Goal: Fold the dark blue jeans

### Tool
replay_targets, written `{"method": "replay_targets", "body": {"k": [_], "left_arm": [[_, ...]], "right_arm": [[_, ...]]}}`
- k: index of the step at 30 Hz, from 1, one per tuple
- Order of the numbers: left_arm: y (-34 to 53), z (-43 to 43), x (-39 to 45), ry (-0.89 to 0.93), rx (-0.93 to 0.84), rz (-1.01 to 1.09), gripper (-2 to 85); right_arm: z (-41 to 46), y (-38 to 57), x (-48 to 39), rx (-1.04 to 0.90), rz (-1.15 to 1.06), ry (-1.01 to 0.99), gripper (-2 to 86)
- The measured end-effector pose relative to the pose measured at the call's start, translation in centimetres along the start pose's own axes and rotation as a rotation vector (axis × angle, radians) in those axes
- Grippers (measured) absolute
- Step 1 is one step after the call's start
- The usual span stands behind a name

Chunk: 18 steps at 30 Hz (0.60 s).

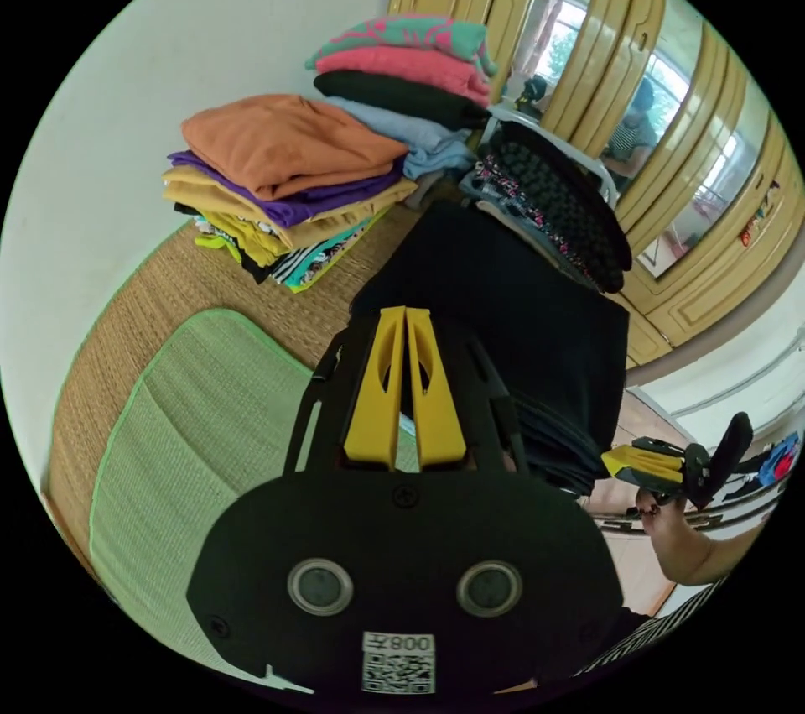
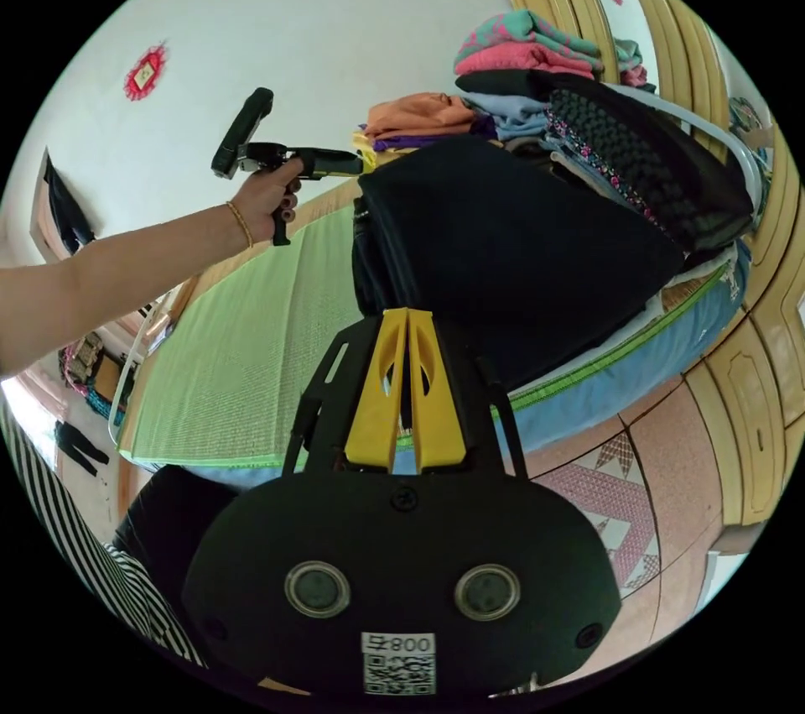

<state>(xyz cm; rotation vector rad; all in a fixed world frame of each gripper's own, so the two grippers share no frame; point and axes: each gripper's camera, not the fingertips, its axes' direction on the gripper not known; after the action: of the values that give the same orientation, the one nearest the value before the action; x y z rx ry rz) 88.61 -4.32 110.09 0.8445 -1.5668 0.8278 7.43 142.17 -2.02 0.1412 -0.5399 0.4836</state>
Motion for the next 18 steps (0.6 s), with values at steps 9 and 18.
{"method": "replay_targets", "body": {"k": [9,18], "left_arm": [[2.6,2.0,-0.6,0.238,0.082,-0.076,0.1],[6.2,4.8,-1.1,0.358,0.081,-0.069,0.1]], "right_arm": [[5.3,-0.7,0.7,-0.032,-0.007,-0.022,0.1],[8.9,-2.5,-0.1,-0.013,-0.050,0.068,0.1]]}}
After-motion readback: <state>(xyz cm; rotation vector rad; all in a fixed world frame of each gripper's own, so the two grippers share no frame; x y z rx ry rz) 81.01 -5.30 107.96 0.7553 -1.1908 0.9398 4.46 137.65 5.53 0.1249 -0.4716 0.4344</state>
